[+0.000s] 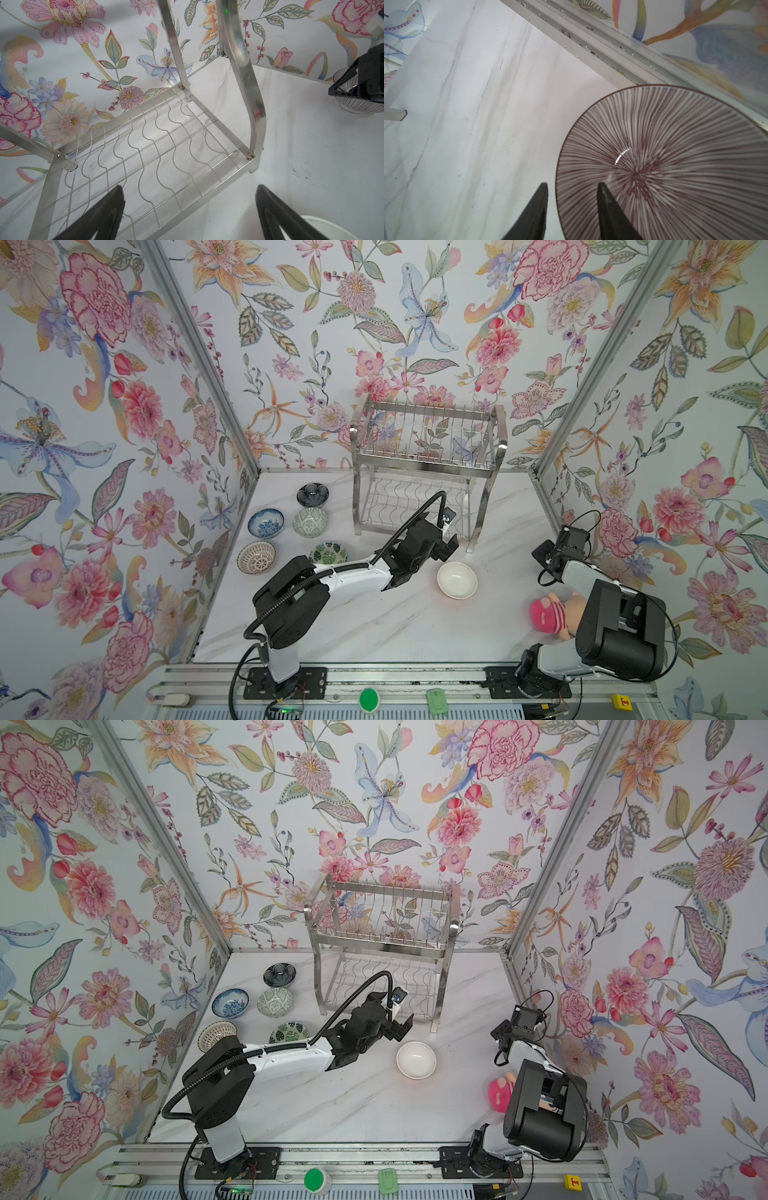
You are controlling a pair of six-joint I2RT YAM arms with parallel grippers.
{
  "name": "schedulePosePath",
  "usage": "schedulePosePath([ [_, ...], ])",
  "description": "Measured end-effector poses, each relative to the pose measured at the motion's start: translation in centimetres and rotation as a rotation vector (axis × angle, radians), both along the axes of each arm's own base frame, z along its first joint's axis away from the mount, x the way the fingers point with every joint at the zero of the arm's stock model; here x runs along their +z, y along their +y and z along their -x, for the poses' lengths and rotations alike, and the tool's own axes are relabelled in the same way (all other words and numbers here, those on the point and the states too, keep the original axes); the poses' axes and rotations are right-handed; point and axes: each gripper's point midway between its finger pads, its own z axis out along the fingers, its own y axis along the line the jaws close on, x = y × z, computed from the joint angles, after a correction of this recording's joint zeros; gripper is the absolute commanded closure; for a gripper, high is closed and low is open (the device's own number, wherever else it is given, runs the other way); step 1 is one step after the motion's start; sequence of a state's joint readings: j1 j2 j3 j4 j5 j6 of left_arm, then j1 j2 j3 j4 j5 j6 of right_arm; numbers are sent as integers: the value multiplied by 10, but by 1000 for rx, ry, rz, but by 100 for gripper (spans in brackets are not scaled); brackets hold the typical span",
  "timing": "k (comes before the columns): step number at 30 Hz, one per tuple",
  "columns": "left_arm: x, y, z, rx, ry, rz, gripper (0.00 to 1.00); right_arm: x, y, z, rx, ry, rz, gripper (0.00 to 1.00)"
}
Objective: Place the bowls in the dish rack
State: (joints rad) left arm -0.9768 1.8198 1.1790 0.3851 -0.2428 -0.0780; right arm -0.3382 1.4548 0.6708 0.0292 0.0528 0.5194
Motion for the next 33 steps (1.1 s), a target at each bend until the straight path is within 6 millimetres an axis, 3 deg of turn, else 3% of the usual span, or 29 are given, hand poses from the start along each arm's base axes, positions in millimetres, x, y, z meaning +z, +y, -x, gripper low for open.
schedulePosePath([
  [9, -2, 2, 0, 8, 2, -8, 0, 1, 1, 0, 9, -16, -3, 87],
  [14, -1, 4, -2, 24, -2, -11, 1, 14, -5, -3, 1, -53, 32, 99],
  [23, -9, 10, -1, 40, 4, -28, 1, 23, -4, -5, 12, -75, 48, 100],
  [33, -2, 20, -4, 65, 23, 18, 1, 36, 11, -10, 67, -114, 42, 100],
])
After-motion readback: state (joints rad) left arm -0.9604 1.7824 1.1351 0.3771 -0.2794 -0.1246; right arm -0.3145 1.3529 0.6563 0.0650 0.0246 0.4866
